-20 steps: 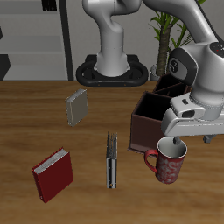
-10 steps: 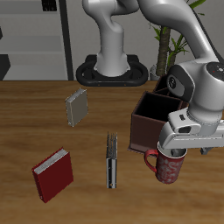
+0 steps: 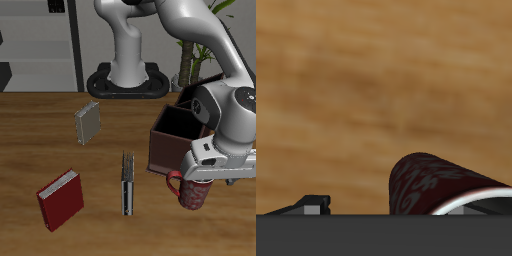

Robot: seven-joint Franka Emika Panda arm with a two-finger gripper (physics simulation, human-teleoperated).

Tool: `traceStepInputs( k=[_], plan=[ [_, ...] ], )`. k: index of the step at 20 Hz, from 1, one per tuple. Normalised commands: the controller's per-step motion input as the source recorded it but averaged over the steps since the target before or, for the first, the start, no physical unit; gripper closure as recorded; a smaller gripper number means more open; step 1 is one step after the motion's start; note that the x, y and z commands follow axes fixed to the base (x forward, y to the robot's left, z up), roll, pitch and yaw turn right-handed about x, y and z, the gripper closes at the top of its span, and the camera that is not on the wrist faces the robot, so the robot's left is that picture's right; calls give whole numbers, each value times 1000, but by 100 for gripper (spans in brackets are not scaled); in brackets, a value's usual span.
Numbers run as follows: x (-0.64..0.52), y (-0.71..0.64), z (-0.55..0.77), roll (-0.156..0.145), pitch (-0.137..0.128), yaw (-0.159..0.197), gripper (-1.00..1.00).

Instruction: Place the red mug into the left desk caddy's right compartment and place the striped book into the left desk caddy's back compartment

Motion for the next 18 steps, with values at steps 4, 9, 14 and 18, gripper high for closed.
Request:
traceStepInputs(
  k=[4,9,14,18],
  plan=[
    [-101,-73,-34,-3,5,5,100],
    [9,-199,212,-37,-31,28,100],
    [8,-236,366,-41,-55,51,100],
    [-82,-223,566,-40,-79,47,100]
  ],
)
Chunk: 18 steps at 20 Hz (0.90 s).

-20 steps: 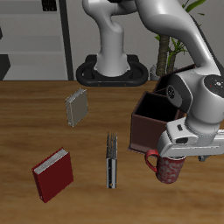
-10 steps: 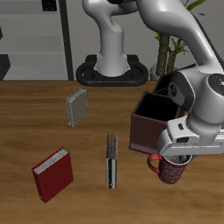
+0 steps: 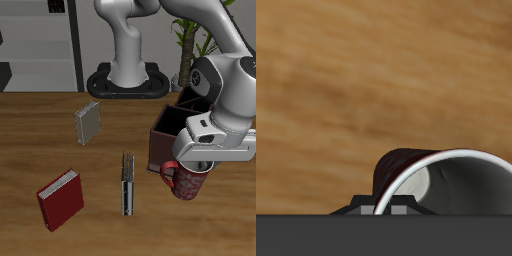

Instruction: Place the red mug into the left desk caddy's right compartment and place the striped book into the left desk caddy's back compartment

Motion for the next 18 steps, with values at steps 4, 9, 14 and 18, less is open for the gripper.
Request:
traceStepInputs(
  k=[4,9,14,18],
  plan=[
    [-163,-229,704,-34,-94,27,100],
    [-199,-264,718,-30,-99,10,100],
    [-313,-353,775,-29,-96,-3,100],
    [-417,-316,596,-10,-80,-12,100]
  ],
)
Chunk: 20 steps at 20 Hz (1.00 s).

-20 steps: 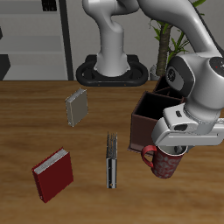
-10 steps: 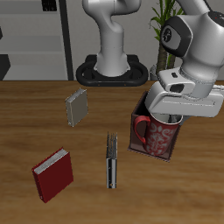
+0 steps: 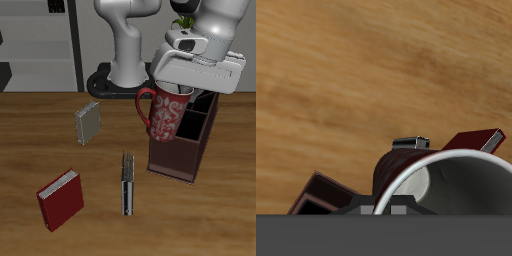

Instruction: Place the red mug into the left desk caddy's right compartment and place the striped book into the left desk caddy's back compartment

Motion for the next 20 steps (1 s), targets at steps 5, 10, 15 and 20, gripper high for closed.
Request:
traceStepInputs(
  k=[5,10,15,20],
  plan=[
    [-505,-216,448,0,-53,-32,100],
    [-638,-57,87,0,-29,-7,100],
    [-531,157,71,47,-32,17,100],
    [-345,230,80,12,-12,35,100]
  ],
)
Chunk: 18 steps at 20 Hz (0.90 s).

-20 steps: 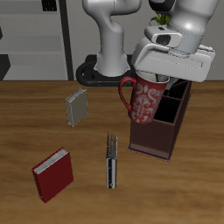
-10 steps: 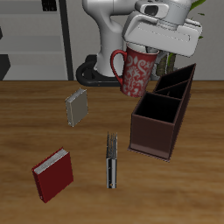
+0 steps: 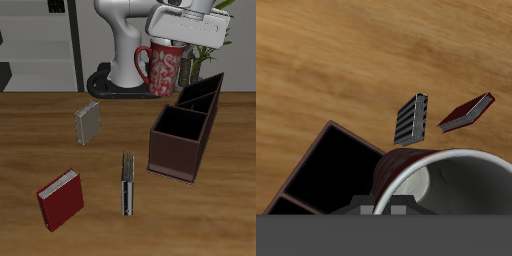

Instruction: Place the red mug into the left desk caddy's right compartment and place the striped book into the left desk caddy's back compartment

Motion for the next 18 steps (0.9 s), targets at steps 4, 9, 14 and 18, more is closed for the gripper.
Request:
traceStepInputs(
  k=[4,9,14,18],
  plan=[
    [-160,324,-29,-53,24,-5,100],
    [-39,428,-125,-48,38,3,100],
    [-43,417,-6,-38,16,-12,100],
    [36,337,24,-34,6,-27,100]
  ],
)
